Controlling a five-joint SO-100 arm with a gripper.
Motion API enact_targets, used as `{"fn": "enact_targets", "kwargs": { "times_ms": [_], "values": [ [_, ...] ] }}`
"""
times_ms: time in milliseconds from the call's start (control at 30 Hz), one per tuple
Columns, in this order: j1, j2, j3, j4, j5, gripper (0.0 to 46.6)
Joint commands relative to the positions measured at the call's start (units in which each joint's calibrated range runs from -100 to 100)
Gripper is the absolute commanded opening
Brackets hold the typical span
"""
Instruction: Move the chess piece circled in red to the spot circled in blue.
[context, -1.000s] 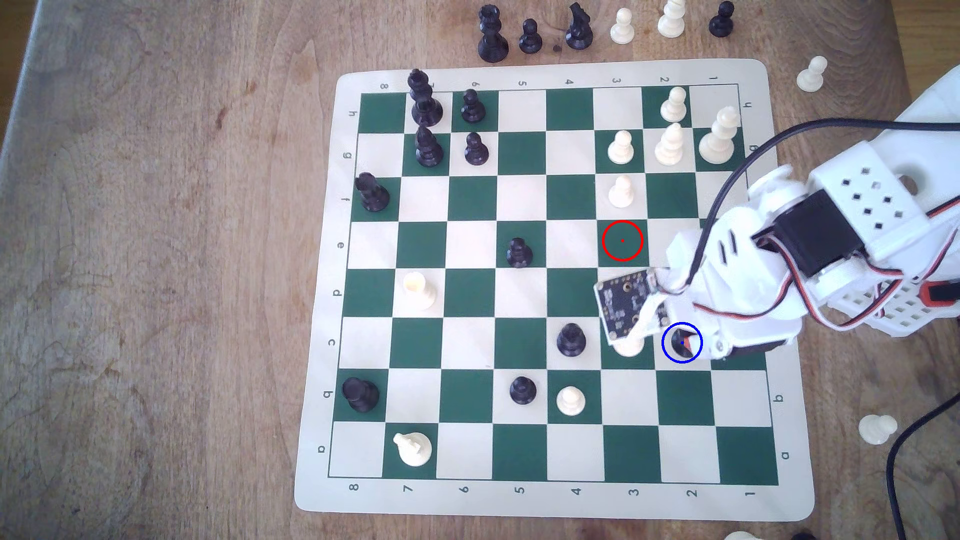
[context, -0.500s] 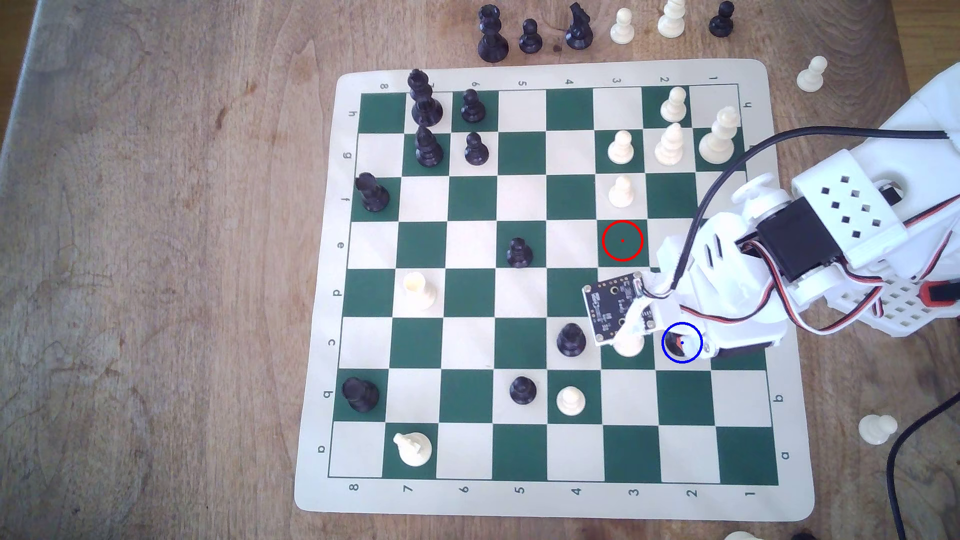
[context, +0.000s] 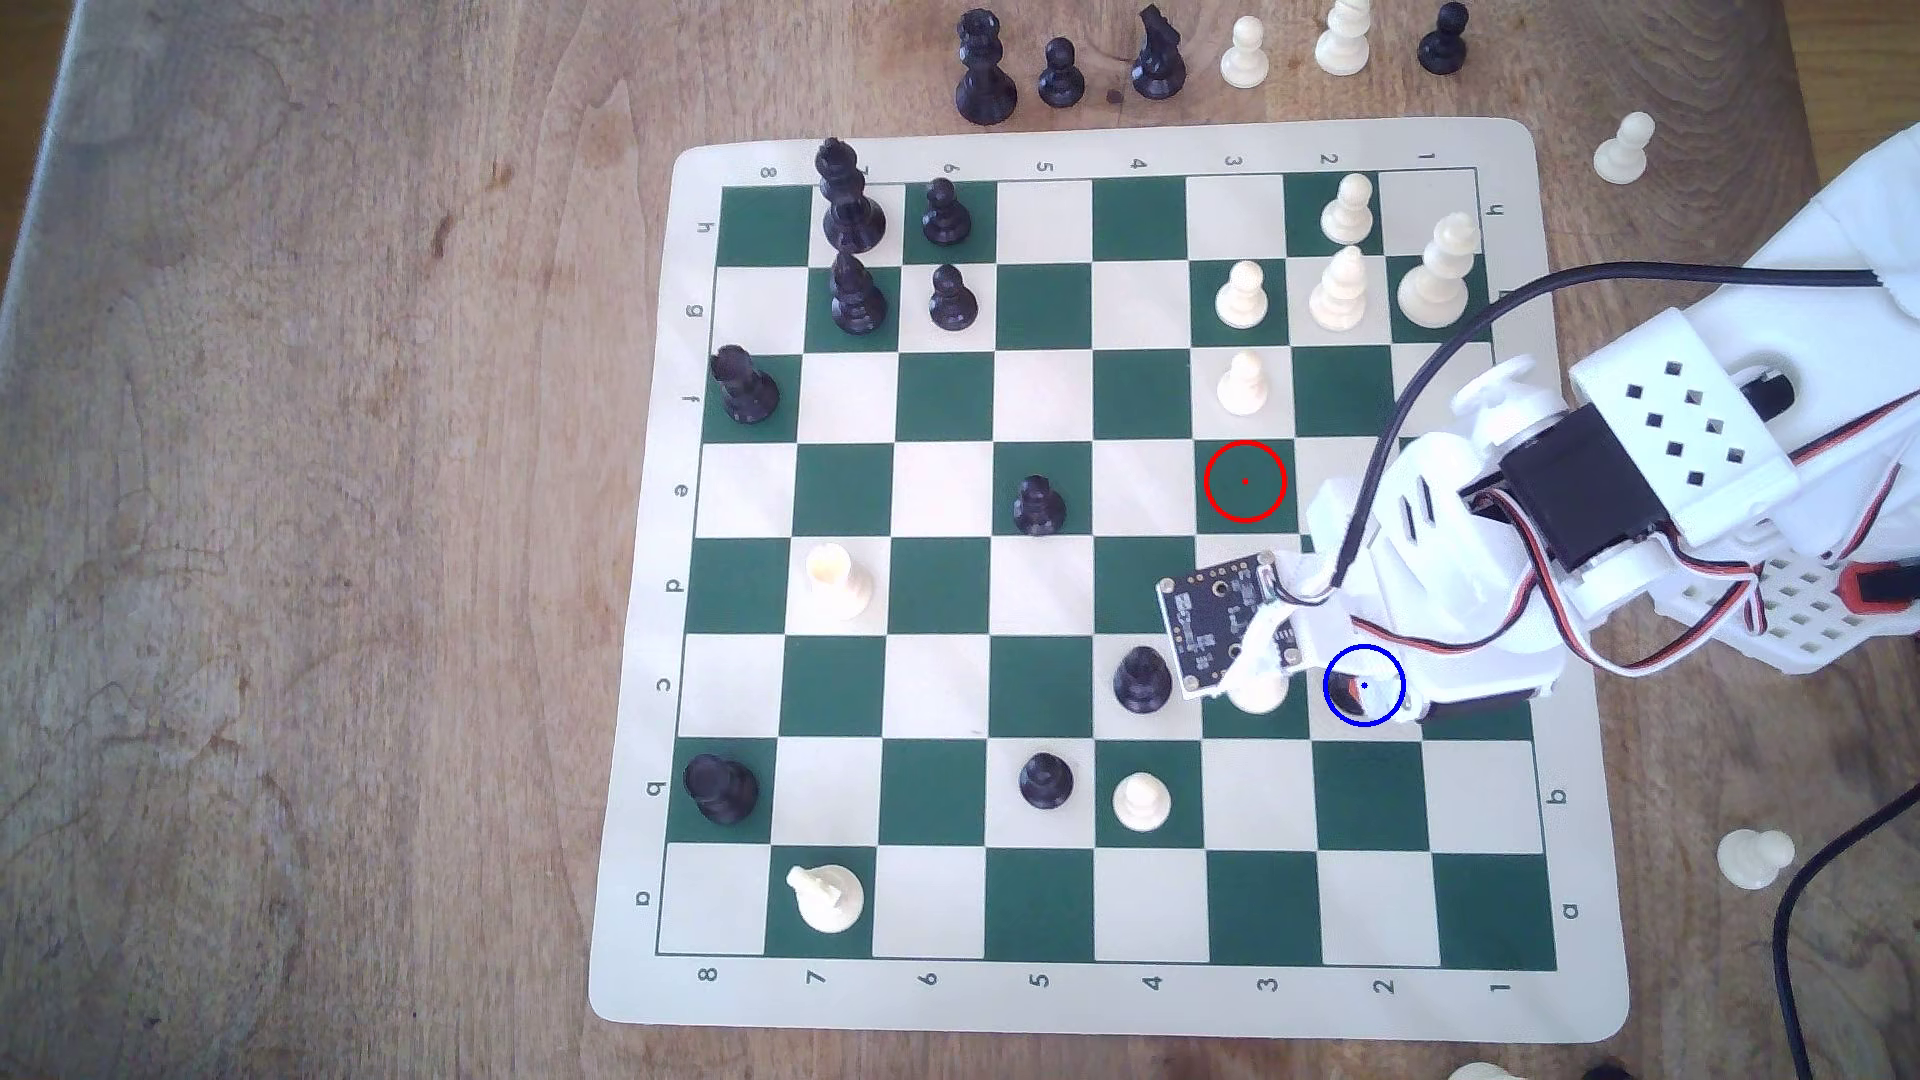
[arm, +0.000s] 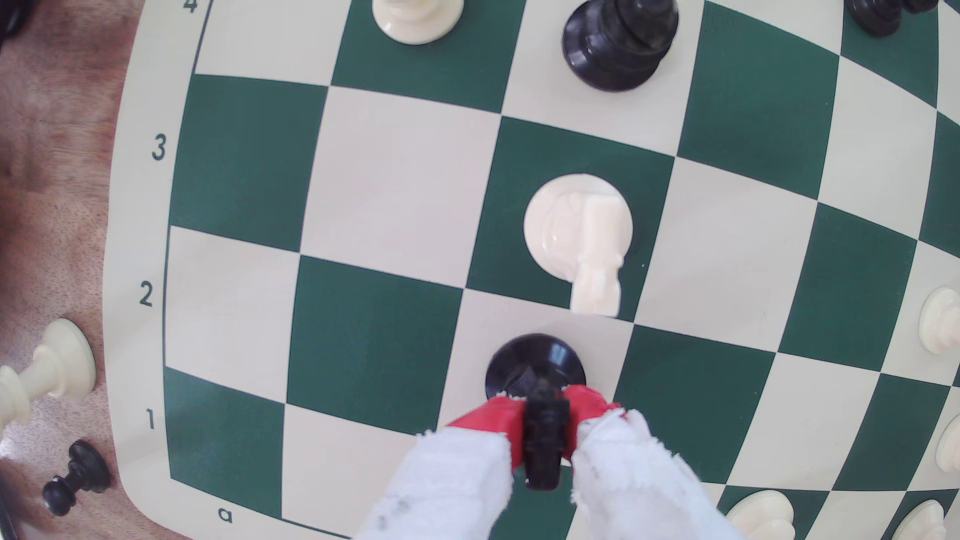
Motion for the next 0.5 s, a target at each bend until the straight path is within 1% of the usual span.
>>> {"fn": "enact_targets", "kwargs": {
  "times_ms": [0,100,167,367,467],
  "values": [
    [0.0,-0.1,-0.1,-0.5,0.2,5.7],
    [-0.1,0.2,-0.1,-0.1,0.6,9.8],
    [-0.3,0.2,-0.4,0.6,0.6,13.5],
    [-0.2,-0.8,-0.5,2.3,0.8,16.6],
    [0.2,-2.6,-0.1,4.4,0.8,19.3]
  ]
}}
